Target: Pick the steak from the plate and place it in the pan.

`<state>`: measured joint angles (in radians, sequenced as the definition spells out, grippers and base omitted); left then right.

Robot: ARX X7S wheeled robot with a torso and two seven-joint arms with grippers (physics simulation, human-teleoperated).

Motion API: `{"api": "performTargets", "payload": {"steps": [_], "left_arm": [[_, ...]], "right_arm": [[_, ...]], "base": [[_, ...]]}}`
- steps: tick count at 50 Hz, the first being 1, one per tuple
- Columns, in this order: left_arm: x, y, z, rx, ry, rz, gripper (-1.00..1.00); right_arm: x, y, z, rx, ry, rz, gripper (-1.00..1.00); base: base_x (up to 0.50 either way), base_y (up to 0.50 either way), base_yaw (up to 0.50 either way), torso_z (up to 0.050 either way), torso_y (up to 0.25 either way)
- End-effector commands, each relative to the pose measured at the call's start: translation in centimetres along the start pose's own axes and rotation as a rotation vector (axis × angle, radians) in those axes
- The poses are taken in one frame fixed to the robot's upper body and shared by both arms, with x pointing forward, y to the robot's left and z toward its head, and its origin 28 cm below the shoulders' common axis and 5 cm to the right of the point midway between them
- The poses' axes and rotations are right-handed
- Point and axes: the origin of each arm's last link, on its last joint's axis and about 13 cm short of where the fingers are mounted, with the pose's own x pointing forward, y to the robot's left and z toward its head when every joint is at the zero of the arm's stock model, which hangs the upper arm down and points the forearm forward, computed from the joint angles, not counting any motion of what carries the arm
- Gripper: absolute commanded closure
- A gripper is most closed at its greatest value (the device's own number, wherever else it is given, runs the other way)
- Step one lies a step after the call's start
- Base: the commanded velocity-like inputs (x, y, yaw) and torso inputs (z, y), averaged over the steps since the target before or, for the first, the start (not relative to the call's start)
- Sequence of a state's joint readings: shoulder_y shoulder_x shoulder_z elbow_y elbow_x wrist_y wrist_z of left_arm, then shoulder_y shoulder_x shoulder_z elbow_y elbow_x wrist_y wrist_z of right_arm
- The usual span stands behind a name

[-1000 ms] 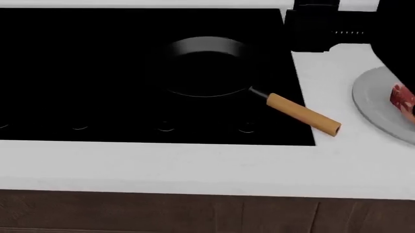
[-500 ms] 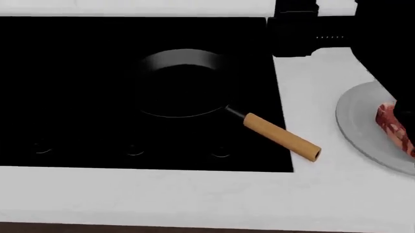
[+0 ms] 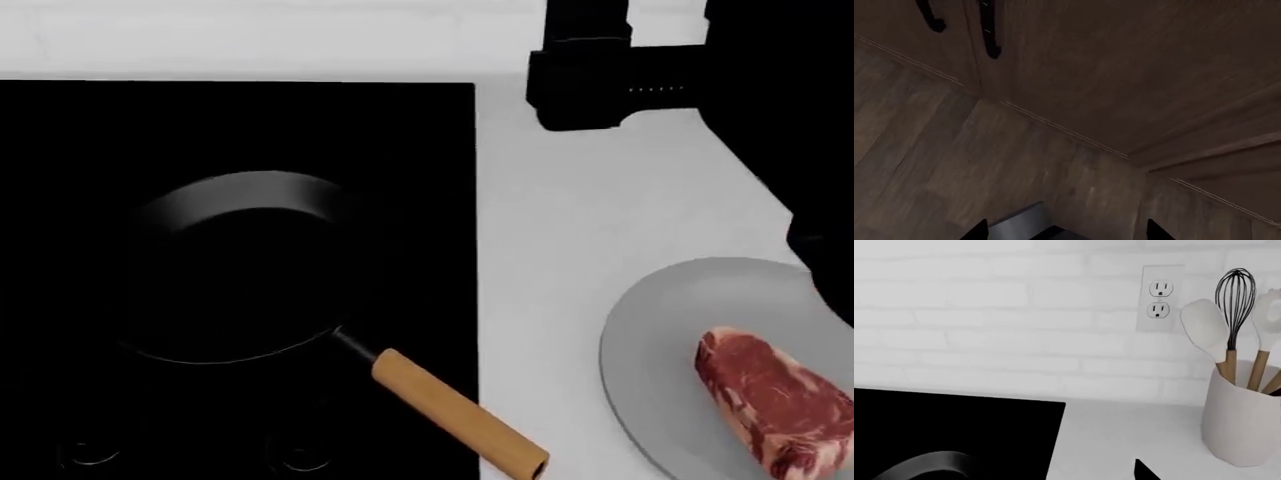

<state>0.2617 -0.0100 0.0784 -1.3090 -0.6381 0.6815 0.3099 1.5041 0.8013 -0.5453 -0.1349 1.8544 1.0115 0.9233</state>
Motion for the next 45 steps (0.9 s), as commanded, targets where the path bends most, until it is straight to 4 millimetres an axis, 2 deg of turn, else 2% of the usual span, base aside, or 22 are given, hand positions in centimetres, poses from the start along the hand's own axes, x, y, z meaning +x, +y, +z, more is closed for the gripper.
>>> {"api": "performTargets", "payload": {"steps": [1, 6, 24, 45], "left_arm": [[-0.10, -0.29, -0.22, -0.008, 0.003, -0.005, -1.00], [-0.10, -0.29, -0.23, -0.007, 0.004, -0.004, -1.00], [-0.10, -0.29, -0.22, -0.007, 0.004, -0.005, -1.00], [-0.10, -0.29, -0.24, -0.010, 0.007, -0.009, -1.00]], "right_arm": [[0.28, 0.23, -0.11, -0.005, 0.004, 0.021, -1.00], [0.33, 0.27, -0.34, -0.005, 0.007, 0.023, -1.00], [0.25, 0.38, -0.47, -0.011, 0.003, 0.054, -1.00], [0.49, 0.37, -0.74, -0.007, 0.011, 0.063, -1.00]], "base": [[0.36, -0.32, 0.00, 0.000, 0.000], [0.33, -0.26, 0.00, 0.000, 0.000], [0.00, 0.00, 0.00, 0.000, 0.000], [0.32, 0.00, 0.00, 0.000, 0.001]]}}
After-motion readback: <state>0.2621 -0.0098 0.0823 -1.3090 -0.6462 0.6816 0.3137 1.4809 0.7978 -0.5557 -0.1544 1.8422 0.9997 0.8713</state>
